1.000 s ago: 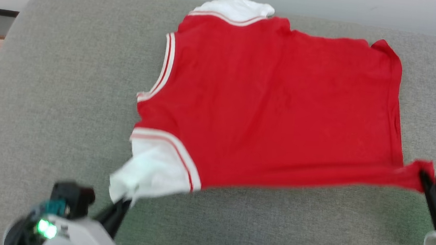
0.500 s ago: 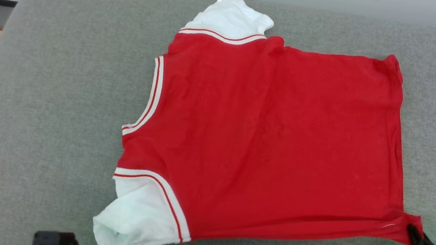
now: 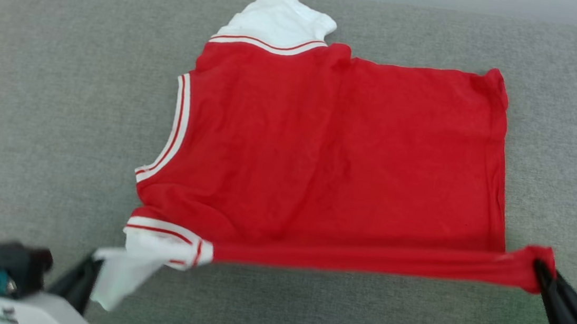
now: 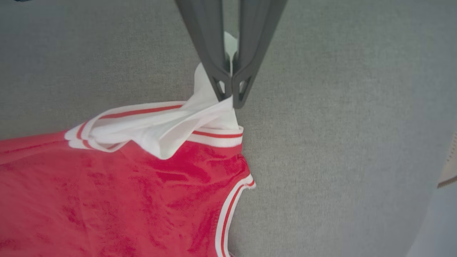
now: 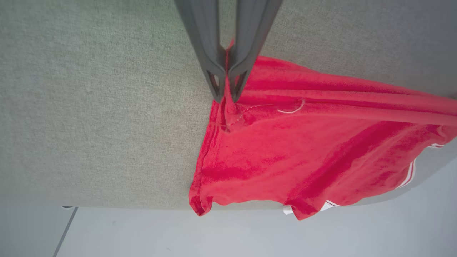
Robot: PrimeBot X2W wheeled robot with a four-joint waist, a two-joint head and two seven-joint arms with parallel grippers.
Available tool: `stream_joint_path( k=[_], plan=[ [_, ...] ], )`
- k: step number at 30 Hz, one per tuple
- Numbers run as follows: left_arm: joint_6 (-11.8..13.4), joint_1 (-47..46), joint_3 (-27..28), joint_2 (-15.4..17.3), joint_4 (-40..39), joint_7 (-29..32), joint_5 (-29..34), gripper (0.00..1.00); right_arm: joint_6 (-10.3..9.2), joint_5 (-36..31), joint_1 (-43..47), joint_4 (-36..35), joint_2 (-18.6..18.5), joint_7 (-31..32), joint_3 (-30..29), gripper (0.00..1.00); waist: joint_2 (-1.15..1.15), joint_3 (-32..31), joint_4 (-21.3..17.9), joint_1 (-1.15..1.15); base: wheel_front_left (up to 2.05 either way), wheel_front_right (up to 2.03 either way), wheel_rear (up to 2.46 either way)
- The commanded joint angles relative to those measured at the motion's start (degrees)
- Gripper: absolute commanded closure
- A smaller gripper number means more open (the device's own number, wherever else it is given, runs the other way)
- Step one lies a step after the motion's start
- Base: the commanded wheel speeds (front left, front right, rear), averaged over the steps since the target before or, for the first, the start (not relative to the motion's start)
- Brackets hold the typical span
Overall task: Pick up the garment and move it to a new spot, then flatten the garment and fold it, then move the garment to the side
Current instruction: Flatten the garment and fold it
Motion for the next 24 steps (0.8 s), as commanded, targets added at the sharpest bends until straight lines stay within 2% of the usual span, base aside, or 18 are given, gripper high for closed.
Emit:
stream_joint_path(
  k=[1,4,7,9,13,18,21,24],
  plan=[
    [0.7,-2.0,0.4,1.8,0.1,1.2,1.3,1.00,-0.14,0.5,-1.5,-0.3,-0.6,0.9,-1.0,1.00,0.00,0.3,-0.6,0.00,0.00,0.00,0.00],
    [-1.4,-6.6,0.2,3.7,0.2,4.7,4.2,1.00,-0.18,0.9,-4.4,-0.1,-1.2,2.7,-1.6,1.00,0.00,0.7,-1.1,0.00,0.00,0.00,0.00],
    [-5.1,-11.9,-0.2,4.3,1.8,8.7,7.2,1.00,-0.18,0.9,-7.5,0.8,-1.5,4.6,-1.5,1.00,0.00,1.3,-1.5,0.00,0.00,0.00,0.00],
    [-8.3,-15.7,-0.7,3.5,3.8,11.2,9.3,1.00,-0.18,0.4,-9.7,1.8,-2.0,5.9,-1.3,1.00,0.00,1.8,-1.6,0.00,0.00,0.00,0.00],
    [-15.6,-23.8,-2.0,0.1,9.3,16.1,12.8,1.00,-0.17,0.1,-14.0,4.4,-1.7,7.8,-0.7,1.00,0.00,3.2,-2.0,0.00,0.00,0.00,0.00],
    [-24.1,-32.4,-4.1,-6.5,17.8,20.6,15.1,1.00,-0.14,0.2,-18.7,7.4,-1.2,9.9,0.1,1.00,0.00,5.1,-2.3,0.00,0.00,0.00,0.00],
    [-27.7,-35.8,-5.3,-9.7,23.6,22.3,15.9,1.00,-0.13,0.2,-21.3,9.2,-1.2,11.0,0.9,1.00,0.00,6.2,-2.8,0.00,0.00,0.00,0.00],
    [-30.3,-38.0,-6.1,-12.5,28.6,22.9,15.9,1.00,-0.13,0.5,-23.1,10.7,-0.8,12.1,1.5,1.00,0.00,7.0,-3.1,0.00,0.00,0.00,0.00]
  ],
)
